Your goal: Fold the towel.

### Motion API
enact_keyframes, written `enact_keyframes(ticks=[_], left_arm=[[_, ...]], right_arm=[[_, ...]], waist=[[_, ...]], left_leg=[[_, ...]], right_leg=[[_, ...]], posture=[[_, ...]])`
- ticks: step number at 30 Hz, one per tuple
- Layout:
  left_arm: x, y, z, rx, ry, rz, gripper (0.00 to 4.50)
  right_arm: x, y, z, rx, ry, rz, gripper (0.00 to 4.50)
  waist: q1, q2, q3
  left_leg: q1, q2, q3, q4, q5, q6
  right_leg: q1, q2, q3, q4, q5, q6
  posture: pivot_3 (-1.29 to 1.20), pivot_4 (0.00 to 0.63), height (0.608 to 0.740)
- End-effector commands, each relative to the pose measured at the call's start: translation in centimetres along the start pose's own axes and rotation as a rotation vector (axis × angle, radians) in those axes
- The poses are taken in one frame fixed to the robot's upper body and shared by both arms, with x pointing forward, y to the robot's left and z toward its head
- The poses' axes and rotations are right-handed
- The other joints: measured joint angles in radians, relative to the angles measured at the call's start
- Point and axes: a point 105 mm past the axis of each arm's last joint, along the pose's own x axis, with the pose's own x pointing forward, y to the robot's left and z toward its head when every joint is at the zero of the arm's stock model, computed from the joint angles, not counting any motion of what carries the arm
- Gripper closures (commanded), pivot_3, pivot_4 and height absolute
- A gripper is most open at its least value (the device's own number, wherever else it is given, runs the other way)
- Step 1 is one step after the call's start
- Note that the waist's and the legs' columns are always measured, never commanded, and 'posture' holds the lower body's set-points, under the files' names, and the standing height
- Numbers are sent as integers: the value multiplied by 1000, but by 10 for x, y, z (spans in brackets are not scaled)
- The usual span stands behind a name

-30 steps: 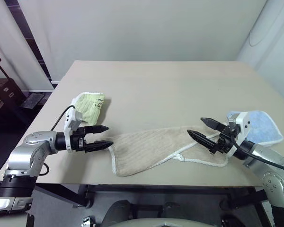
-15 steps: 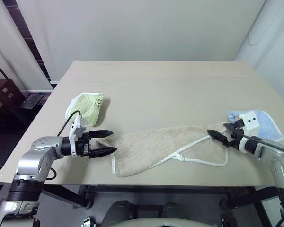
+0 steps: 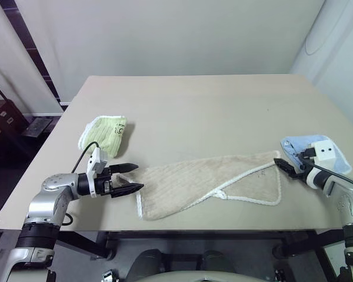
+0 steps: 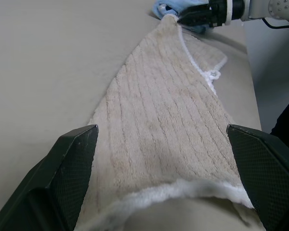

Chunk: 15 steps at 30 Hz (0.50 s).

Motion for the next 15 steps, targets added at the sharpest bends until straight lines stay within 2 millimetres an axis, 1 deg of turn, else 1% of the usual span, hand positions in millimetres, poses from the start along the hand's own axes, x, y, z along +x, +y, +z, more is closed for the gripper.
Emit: enact_keyframes(ticks=[1,4,7,9,12,15], left_arm=[[-2,3,5,46,1,0,0],[-5,3,4,41,-3,4,0],[-7,3,0,43,3,5,0],[-4,2,-1,44,5,1,0],[2,0,3,46,-1,-6,0],[6,-3,6,48,-6,-10,0]], right_arm=[[-14,-7,23,-103,-70,25,25],[-26,-7,21,-169,-27,79,25],[-30,0,19,-263,9,137,25],[-27,2,22,-341,14,140,25],[-21,2,21,-453,34,131,25],[-14,4,19,-511,36,131,25]], waist=[[0,0,0],[3,0,0],[1,0,0],[-3,0,0],[-4,0,0],[-1,0,0]], left_leg=[[0,0,0,0,0,0],[0,0,0,0,0,0],[0,0,0,0,0,0],[0,1,0,1,0,0],[1,1,1,2,0,0],[1,1,1,3,0,0]], right_leg=[[0,0,0,0,0,0],[0,0,0,0,0,1],[0,0,0,0,1,1],[1,0,0,0,1,1],[1,0,0,0,2,2],[0,0,0,0,3,3]], posture=[[0,0,720],[0,0,720],[0,0,720],[0,0,720],[0,0,720],[0,0,720]])
